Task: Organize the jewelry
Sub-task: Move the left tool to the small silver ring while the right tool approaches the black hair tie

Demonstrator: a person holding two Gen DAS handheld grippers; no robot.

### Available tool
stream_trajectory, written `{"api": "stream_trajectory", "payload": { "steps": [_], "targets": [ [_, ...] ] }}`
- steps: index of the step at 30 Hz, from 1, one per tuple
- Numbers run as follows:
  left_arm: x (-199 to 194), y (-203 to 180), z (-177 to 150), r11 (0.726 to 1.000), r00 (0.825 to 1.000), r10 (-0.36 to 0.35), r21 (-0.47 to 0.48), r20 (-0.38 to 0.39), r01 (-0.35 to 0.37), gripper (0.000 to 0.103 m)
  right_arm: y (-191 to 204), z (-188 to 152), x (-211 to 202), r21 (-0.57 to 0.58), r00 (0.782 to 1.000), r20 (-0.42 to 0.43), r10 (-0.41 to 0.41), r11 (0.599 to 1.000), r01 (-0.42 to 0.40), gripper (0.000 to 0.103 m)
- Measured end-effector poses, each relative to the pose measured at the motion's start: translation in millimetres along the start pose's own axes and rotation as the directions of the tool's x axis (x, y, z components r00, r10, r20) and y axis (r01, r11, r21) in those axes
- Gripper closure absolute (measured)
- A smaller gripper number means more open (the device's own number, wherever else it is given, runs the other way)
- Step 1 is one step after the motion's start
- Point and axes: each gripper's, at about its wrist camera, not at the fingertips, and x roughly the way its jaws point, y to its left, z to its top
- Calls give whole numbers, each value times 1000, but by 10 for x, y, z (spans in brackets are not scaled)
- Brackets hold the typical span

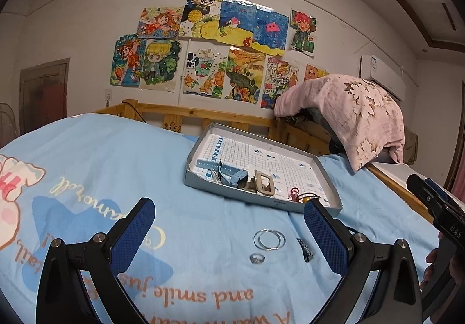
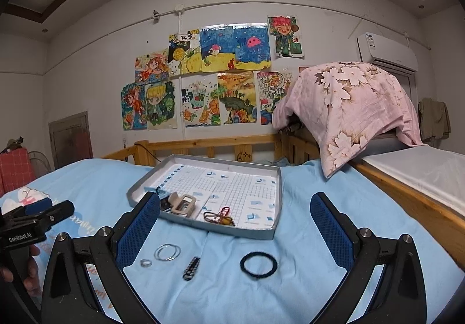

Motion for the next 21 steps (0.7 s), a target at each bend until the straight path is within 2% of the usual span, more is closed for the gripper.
{"api": "stream_trajectory", "payload": {
  "steps": [6, 11, 18, 21],
  "targets": [
    [342, 117, 53, 999, 998, 18, -28, -56, -19, 0, -93, 34, 293, 13, 999, -42, -28, 1000, 28, 2],
    [589, 108, -80, 999, 993, 21, -36, -117, -25, 0, -220, -72, 574, 36, 993, -116, -15, 999, 19, 2],
    [838, 25, -333, 1000, 978, 12, -7, -207, -14, 0, -353, -414, 883, 59, 969, -246, 18, 998, -3, 2],
    [901, 1, -403, 1000, 971, -21, 0, -239, 22, 0, -369, -515, 975, 71, 955, -294, 41, 997, -21, 2]
  ]
}}
